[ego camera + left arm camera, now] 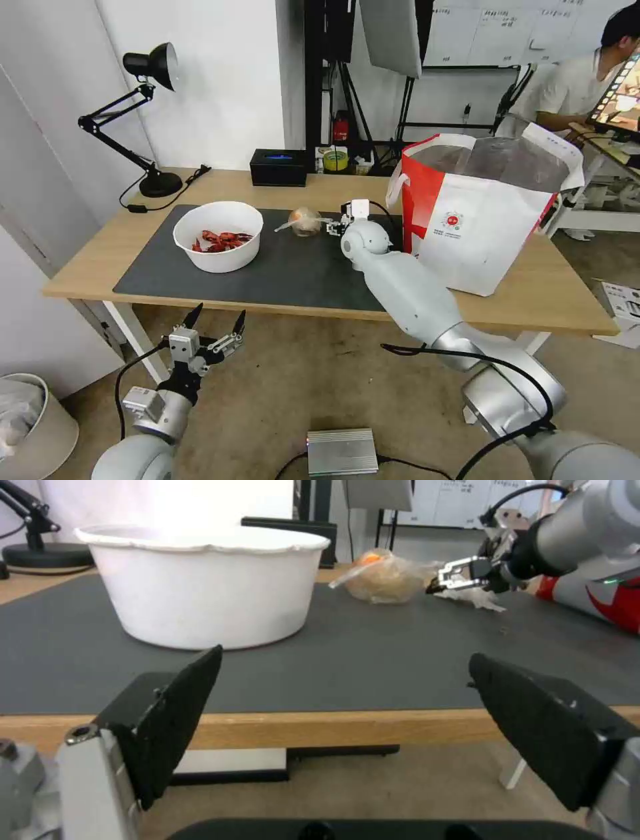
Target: Pick up the trash from the table and place it into the takeout bag.
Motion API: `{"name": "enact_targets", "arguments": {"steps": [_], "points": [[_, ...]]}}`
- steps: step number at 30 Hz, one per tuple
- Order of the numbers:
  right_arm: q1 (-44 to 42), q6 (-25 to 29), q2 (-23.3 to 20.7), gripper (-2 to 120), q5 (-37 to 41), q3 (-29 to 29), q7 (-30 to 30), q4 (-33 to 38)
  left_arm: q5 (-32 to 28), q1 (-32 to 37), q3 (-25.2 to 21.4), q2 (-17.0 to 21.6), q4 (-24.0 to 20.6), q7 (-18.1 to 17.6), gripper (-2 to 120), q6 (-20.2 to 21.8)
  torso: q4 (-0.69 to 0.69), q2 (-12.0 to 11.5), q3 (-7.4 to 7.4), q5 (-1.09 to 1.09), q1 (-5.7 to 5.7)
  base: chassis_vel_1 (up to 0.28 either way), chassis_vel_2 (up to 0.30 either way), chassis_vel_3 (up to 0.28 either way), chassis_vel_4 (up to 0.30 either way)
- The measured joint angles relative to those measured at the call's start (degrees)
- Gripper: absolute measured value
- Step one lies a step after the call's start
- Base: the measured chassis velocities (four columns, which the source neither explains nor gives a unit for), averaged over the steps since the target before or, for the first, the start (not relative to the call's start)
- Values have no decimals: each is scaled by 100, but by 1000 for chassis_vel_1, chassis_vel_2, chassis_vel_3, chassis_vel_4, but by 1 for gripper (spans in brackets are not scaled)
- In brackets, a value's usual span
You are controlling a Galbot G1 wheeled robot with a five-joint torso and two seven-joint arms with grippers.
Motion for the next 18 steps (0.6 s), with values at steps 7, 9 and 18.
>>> {"name": "enact_targets", "arguments": {"steps": [7,9,18], "points": [[0,19,60,100,-42,103,-24,-151,11,20,2,-18,0,3,100,-15,0,0,0,0,0,0,0,0,0],[-11,25,60,100,-45,116,-27,-156,16,23,3,-22,0,3,100,-20,0,0,0,0,-1,0,0,0,0],[-115,44,-12,87,-37,164,-2,-50,43,29,41,-67,-1,6,100,-25,1,1,-1,0,-2,0,0,0,0]]}}
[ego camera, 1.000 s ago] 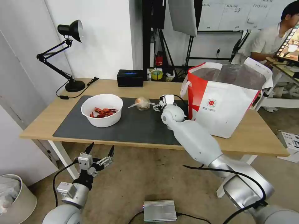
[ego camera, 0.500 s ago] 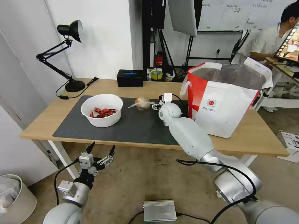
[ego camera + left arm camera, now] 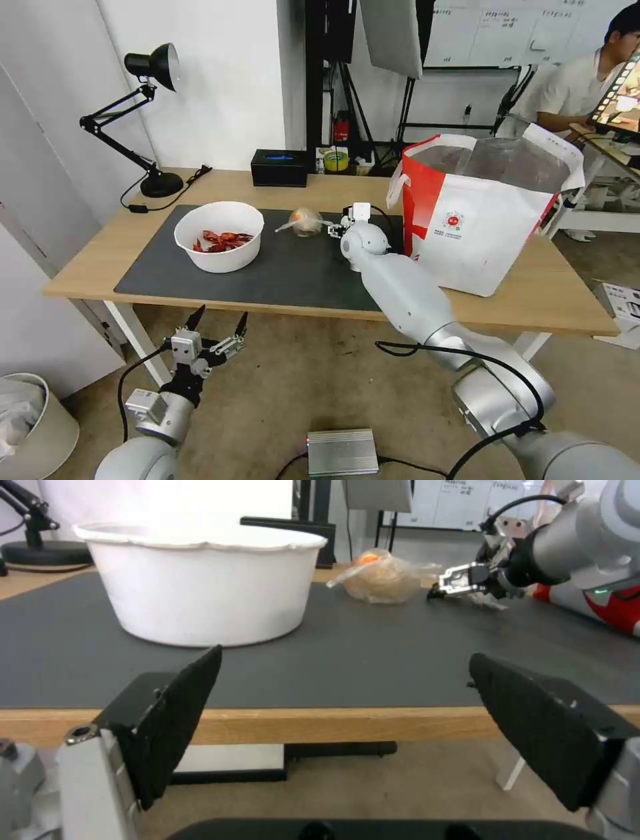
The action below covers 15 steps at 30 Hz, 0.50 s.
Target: Pick up the trash from the table and place it into the takeout bag.
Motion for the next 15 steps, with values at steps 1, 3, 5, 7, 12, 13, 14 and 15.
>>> {"name": "enact_targets", "arguments": {"steps": [1,3,5,7,12,13,14,15], "points": [[-8,1,-15,84,7,5,7,14,3,4,3,-6,-1,1,100,-2,0,0,0,0,0,0,0,0,0],[-28,2,-66,72,33,9,32,59,15,16,5,-16,-8,2,100,-8,0,0,0,0,0,0,0,0,0],[-40,2,-91,67,54,9,44,89,16,20,5,-19,-15,2,100,-12,-1,0,0,0,0,0,0,0,0],[-72,3,-142,57,123,4,87,154,16,23,5,-22,-28,2,100,-17,-2,0,0,0,0,0,0,0,0],[-125,6,-180,42,166,14,146,222,17,26,16,-29,-36,2,100,-18,-3,0,0,-1,0,0,0,0,0],[-145,7,-189,39,171,16,156,250,17,26,19,-32,-41,2,100,-18,-4,0,1,-1,0,0,0,0,0],[-171,7,-201,32,177,18,170,288,17,27,21,-36,-46,2,100,-18,-4,0,1,-1,1,0,0,0,0],[-195,7,-214,29,186,19,176,329,17,30,22,-40,-47,2,100,-18,-5,0,1,-1,1,0,0,0,0]]}}
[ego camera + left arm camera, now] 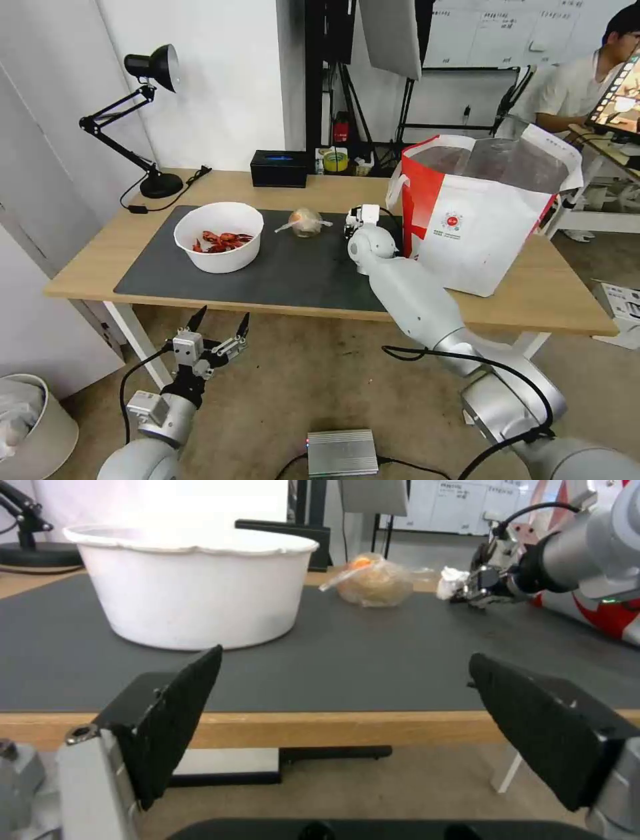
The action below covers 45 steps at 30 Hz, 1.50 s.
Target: Pick up the trash from the table and place it into the takeout bag.
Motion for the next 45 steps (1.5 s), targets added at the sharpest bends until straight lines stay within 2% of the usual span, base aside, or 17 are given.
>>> {"name": "enact_targets", "arguments": {"steps": [1,3,5,7,10,20,28,33,39,45], "points": [[0,0,0,29,0,0,0,0,0,0,0,0,0,0,100,0,0,0,0,0,0,0,0,0,0],[-73,21,-32,18,20,1,2,106,4,17,3,-11,-10,0,100,-1,0,0,0,0,0,0,0,0,0],[-104,60,-49,15,32,1,-1,148,8,24,3,-14,-16,0,100,-4,1,0,0,0,0,0,0,0,0],[-183,170,-105,4,61,-4,-37,269,19,39,3,-17,-26,0,100,-15,3,-1,1,1,1,0,0,0,0],[-243,247,-168,0,79,-14,-86,379,21,45,1,-18,-48,0,100,-19,4,-1,2,2,1,0,0,0,0],[-653,339,-721,0,243,-201,-279,1512,30,83,-20,-35,-122,-2,100,-22,5,-3,3,3,2,0,0,0,0],[-983,306,-1456,0,507,-279,-271,3211,29,178,-33,-109,-256,-11,100,0,3,-2,1,2,2,0,0,0,0],[-982,263,-1643,0,654,-266,-253,3763,89,249,-66,-181,-323,-13,100,5,4,-2,1,2,1,0,0,0,0],[-902,135,-2145,0,839,64,-88,4825,166,348,-97,-282,-417,-16,100,7,4,-2,1,2,1,0,0,0,0],[-713,41,-2658,0,1216,487,152,5181,190,398,-123,-289,-445,-16,100,7,4,-1,1,2,1,0,0,0,0]]}}
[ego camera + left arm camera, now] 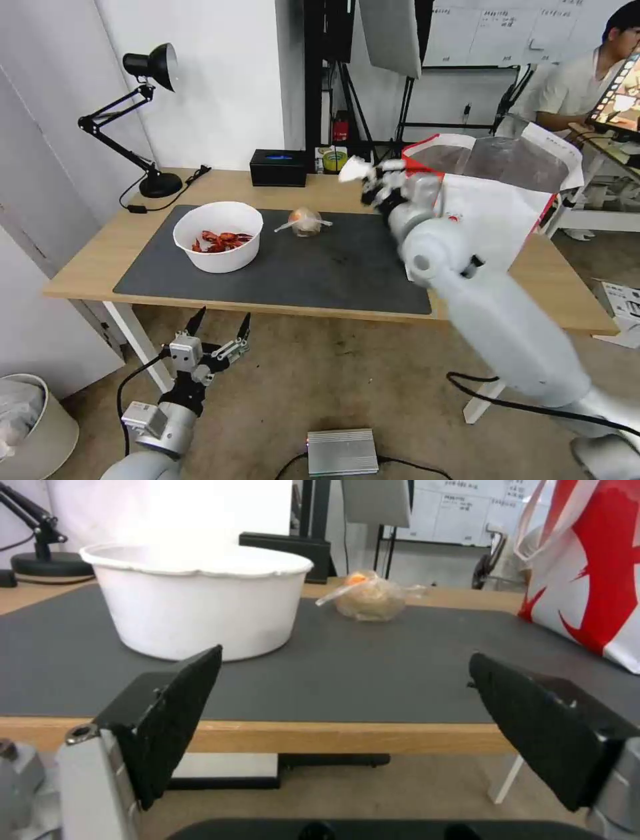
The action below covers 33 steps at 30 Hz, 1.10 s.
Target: Pick up the trash from the table and place it into the takeout bag.
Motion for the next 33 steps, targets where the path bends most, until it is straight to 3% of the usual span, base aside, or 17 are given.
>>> {"name": "enact_targets", "arguments": {"steps": [9,14,21,33], "points": [[553,-292,-778,0,791,571,316,-391,0,12,-2,6,-29,-3,100,0,-1,0,0,0,0,0,0,0,0],[687,-474,-969,0,1012,594,512,-642,6,22,11,13,-77,-3,100,1,0,0,0,0,0,0,0,0,0],[861,-929,-1297,0,2090,513,1297,-740,5,79,-33,83,-135,-6,100,15,0,0,0,-1,0,0,0,0,0],[811,-1057,-1581,0,3531,500,2120,-589,26,88,-17,71,-176,-9,100,6,0,0,0,-1,0,0,0,0,0]]}}
